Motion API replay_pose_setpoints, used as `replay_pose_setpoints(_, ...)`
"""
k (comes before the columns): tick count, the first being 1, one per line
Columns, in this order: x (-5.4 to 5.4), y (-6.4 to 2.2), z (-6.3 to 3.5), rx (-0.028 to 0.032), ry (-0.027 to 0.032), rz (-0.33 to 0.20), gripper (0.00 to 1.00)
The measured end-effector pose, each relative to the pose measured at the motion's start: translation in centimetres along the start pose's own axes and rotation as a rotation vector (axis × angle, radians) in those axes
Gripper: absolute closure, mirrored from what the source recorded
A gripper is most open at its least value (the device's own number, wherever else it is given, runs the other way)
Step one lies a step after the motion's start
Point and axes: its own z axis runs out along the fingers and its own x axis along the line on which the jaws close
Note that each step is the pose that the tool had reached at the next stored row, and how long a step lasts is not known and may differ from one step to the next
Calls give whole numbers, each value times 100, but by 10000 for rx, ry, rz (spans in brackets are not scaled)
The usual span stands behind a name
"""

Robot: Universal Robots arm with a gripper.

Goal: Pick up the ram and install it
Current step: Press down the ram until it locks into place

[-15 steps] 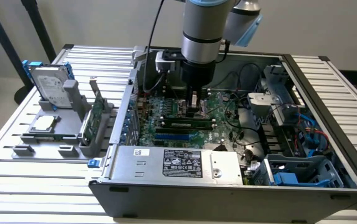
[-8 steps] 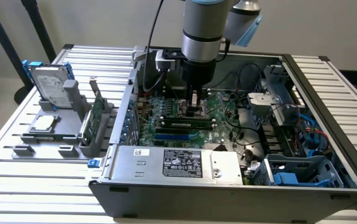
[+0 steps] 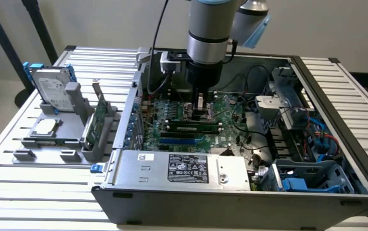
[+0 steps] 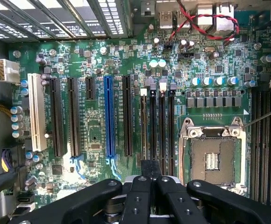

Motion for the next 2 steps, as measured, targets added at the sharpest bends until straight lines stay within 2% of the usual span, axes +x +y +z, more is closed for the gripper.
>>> replay_pose_setpoints(2,0,0,0,0,0,0,89)
